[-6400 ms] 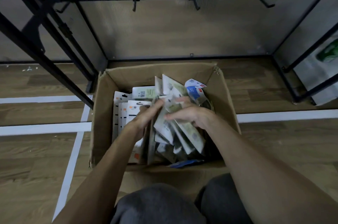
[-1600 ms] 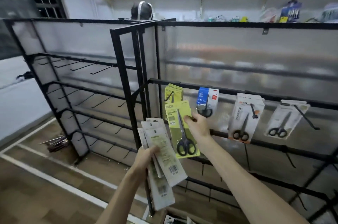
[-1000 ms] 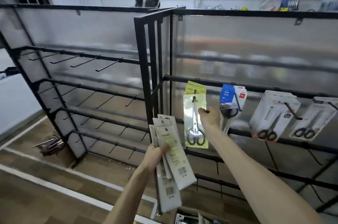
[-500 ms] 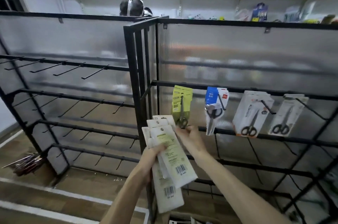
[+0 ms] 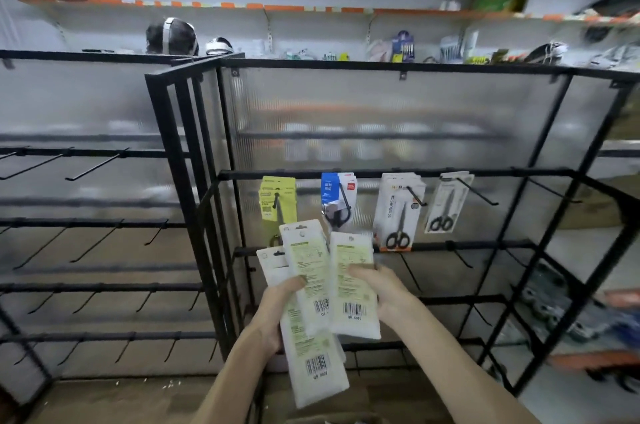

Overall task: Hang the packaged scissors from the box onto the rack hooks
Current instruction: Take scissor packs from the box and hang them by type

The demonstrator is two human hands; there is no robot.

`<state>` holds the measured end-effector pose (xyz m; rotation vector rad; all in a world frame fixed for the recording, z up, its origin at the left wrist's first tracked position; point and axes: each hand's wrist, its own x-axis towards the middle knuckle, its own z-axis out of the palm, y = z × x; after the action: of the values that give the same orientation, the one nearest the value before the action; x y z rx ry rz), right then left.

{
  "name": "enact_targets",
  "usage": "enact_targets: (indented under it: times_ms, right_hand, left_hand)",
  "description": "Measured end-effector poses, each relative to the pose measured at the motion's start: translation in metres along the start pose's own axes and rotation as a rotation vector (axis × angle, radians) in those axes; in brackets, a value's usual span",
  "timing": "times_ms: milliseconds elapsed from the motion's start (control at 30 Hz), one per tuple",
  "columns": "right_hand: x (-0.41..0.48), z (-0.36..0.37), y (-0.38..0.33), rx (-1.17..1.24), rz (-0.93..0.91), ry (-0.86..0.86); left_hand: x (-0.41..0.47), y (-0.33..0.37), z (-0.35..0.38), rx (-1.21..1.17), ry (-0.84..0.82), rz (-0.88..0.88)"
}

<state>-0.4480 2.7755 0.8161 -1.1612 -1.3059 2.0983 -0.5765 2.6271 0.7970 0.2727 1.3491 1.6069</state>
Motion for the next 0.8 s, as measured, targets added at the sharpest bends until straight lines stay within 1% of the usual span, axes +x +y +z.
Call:
enact_targets:
  times_ms: [67, 133, 233, 333, 400, 467, 533, 600, 700, 733, 800]
  right_hand:
    - [0.002, -0.013, -0.006, 0.07, 0.011, -0.001]
    - [0.002, -0.022, -0.013, 0.052, -0.01, 0.021]
    - [0.0, -0.025, -0.017, -0.14, -0.061, 0.011]
    - [-0.008, -0.007, -0.006, -0.286, -0.096, -0.079]
    - [-0.014, 0.012, 0.002, -0.358, -0.128, -0.109]
    - [-0.012, 0.027, 0.009, -0.37, -0.137, -0.125]
    - [-0.006, 0.038, 0.015, -0.329, -0.109, -0.154]
    - [-0.002, 0.045, 0.02, -0.283, -0.097, -0.112]
    - [0.004, 0.054, 0.022, -0.247, -0.184, 0.04]
    - [0.006, 0.057, 0.019, -0.226, -0.219, 0.061]
    - [0.01, 0.066, 0.011, -0.209, -0.286, 0.049]
  left_hand:
    - [0.001, 0.001, 0.0, 0.011, 0.012, 0.007]
    - [0.0, 0.003, -0.003, 0.034, 0.023, 0.033]
    - [0.0, 0.004, -0.007, 0.064, 0.027, 0.078]
    - [0.0, 0.002, -0.008, 0.076, 0.024, 0.086]
    - [-0.003, 0.001, -0.006, 0.093, 0.014, 0.089]
    - [-0.008, 0.001, -0.007, 0.093, -0.001, 0.097]
    - [-0.013, 0.002, -0.013, 0.101, 0.007, 0.095]
    - [-0.016, 0.004, -0.025, 0.102, 0.042, 0.089]
    - [-0.02, 0.006, -0.047, 0.086, 0.112, 0.076]
    - [-0.021, 0.006, -0.054, 0.075, 0.139, 0.075]
    - [-0.023, 0.005, -0.066, 0.052, 0.208, 0.082]
